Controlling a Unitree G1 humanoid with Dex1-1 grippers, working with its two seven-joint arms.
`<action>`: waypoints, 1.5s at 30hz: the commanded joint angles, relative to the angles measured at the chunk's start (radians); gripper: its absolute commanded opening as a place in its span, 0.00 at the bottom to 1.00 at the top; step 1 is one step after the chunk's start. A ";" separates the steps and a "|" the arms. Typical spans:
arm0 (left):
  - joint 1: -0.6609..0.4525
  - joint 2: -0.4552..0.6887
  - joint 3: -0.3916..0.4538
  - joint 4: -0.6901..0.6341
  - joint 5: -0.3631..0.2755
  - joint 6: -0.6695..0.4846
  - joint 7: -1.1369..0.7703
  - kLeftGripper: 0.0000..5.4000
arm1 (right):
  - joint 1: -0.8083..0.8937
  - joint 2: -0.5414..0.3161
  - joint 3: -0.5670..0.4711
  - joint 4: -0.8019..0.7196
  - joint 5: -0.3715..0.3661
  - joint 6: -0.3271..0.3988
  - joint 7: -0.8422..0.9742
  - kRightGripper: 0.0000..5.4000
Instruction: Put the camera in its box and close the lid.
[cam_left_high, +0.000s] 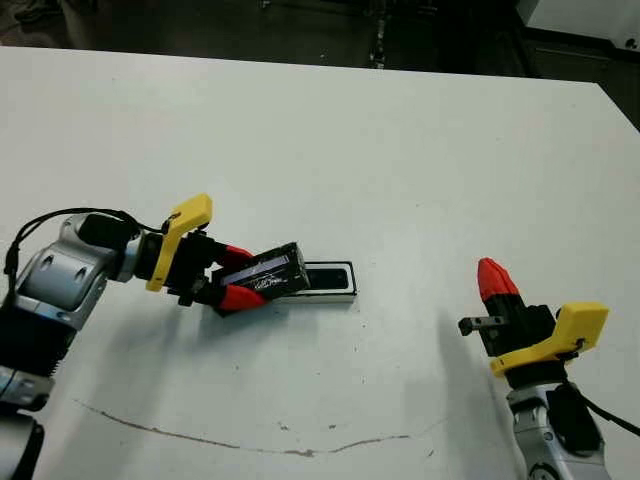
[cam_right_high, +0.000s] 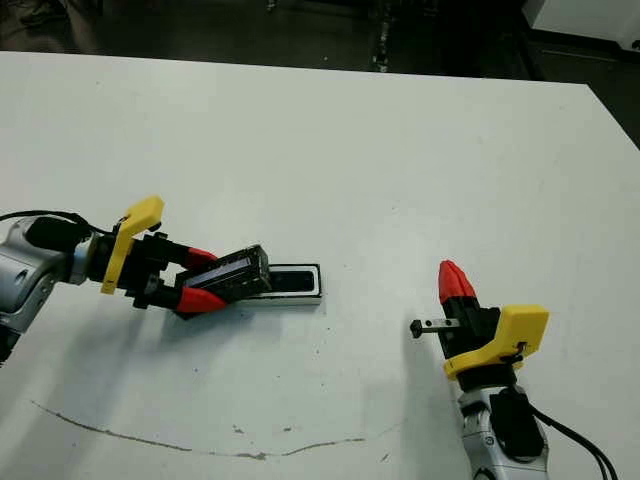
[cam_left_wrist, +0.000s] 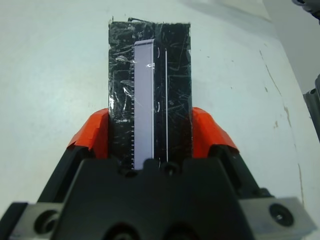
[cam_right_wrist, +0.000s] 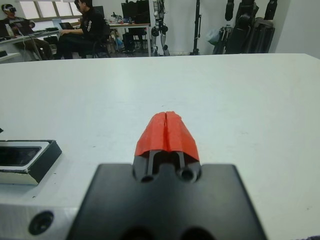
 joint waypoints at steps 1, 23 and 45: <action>-0.002 -0.019 -0.024 0.032 0.027 0.014 0.014 0.58 | 0.013 -0.009 -0.007 0.001 0.006 0.005 0.001 0.00; -0.049 -0.068 -0.002 0.114 0.033 -0.083 0.021 0.58 | 0.014 -0.008 -0.005 0.012 0.010 -0.003 0.009 0.00; -0.048 -0.148 -0.034 0.124 0.045 -0.071 0.015 0.58 | 0.017 -0.014 -0.003 0.001 -0.006 0.004 -0.001 0.00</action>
